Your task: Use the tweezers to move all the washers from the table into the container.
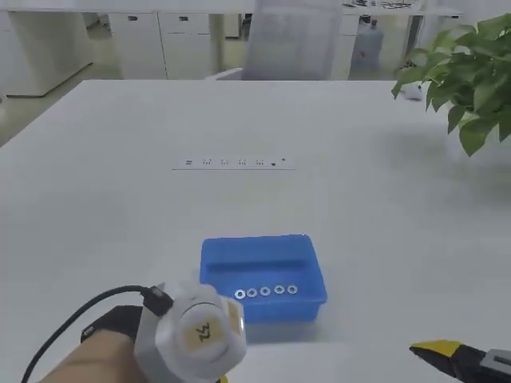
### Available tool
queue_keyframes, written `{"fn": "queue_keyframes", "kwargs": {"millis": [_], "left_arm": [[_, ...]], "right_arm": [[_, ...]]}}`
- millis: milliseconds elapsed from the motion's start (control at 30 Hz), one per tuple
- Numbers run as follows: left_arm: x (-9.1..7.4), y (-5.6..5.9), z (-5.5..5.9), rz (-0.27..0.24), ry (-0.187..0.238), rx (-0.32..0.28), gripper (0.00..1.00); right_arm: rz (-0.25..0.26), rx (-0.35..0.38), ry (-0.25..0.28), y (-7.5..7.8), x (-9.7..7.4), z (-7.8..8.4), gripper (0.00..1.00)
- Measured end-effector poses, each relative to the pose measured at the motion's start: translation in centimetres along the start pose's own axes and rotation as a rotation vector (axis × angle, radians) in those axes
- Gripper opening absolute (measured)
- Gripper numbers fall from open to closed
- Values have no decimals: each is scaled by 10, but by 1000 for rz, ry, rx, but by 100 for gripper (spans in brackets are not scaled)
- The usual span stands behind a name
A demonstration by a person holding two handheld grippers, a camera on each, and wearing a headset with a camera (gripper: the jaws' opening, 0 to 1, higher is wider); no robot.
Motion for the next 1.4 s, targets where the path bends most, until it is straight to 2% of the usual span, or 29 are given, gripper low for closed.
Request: {"fn": "queue_keyframes", "kwargs": {"millis": [67,167,233,300,367,433,467,500,533,567,600,633,667,700,733,767,833,867,900,933,967,1000,1033,1067,1167,1233,1267,1367,1400], "left_arm": [[-1,1,0,2,-11,0,0],[-2,3,1,8,-28,-7,0],[-4,4,4,1,-55,-14,0],[-7,4,5,-19,-63,-11,0],[-13,5,3,-46,-45,-49,3],[-23,6,0,-98,-6,-94,11],[-30,6,-3,-143,28,-120,15],[-35,6,-6,-175,63,-156,20],[-41,6,-9,-200,101,-187,25],[-50,5,-12,-246,163,-249,27],[-58,3,-16,-287,217,-285,29],[-70,1,-21,-343,298,-336,32],[-77,0,-22,-370,343,-376,34],[-88,0,-25,-412,420,-434,36],[-96,-1,-27,-440,472,-466,37],[-108,-4,-29,-494,550,-506,40],[-122,-6,-30,-555,651,-568,48],[-131,-7,-31,-597,719,-619,52],[-138,-8,-29,-637,758,-647,56],[-147,-10,-27,-704,814,-672,59],[-151,-11,-26,-736,833,-680,63],[-157,-12,-24,-797,858,-687,70],[-158,-11,-23,-812,860,-685,76],[-162,-10,-20,-882,854,-679,81],[-165,-10,-15,-978,820,-645,93],[-165,-11,-15,-998,826,-638,99],[-166,-11,-15,-1005,826,-641,99],[-170,-14,-15,-1015,868,-646,99],[-170,-14,-14,-1017,867,-650,99]], "right_arm": [[18,-18,0,4,-8,1,52],[9,-45,13,4,-16,1,60],[9,-46,45,5,-21,-3,69],[6,-31,82,6,-25,-7,73],[5,-16,116,7,-27,-9,71],[8,18,190,11,-30,-16,73],[16,29,207,13,-31,-18,75],[30,37,242,16,-32,-22,77],[34,41,252,17,-33,-23,81],[40,48,265,19,-33,-25,84],[48,50,274,21,-33,-26,87],[63,53,278,23,-33,-28,90],[68,56,277,24,-33,-28,92],[81,65,264,26,-31,-29,94],[89,70,254,27,-31,-30,95],[92,71,250,26,-31,-31,96],[121,57,277,25,-32,-39,98],[129,42,297,24,-33,-41,99],[132,21,310,24,-33,-44,99],[127,21,315,22,-33,-43,99],[96,6,337,17,-32,-46,99],[76,-2,363,13,-32,-49,99],[76,-1,369,13,-31,-50,99],[77,6,380,14,-31,-51,99],[89,24,424,17,-33,-59,99],[123,3,448,23,-37,-61,99],[139,-7,456,26,-40,-62,99],[170,-20,468,33,-44,-60,99],[192,2,465,39,-43,-57,99]]}}
Point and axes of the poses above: the centre of the closed fingertips' face, and the gripper's own axes: x roughly forward along the fingers, y roughly to its right, z roughly out of its underside, the point moved 1 cm from there along -x, roughly backward along the fingers, and after that the axes turned 8 degrees about x, right-handed, at the moved point
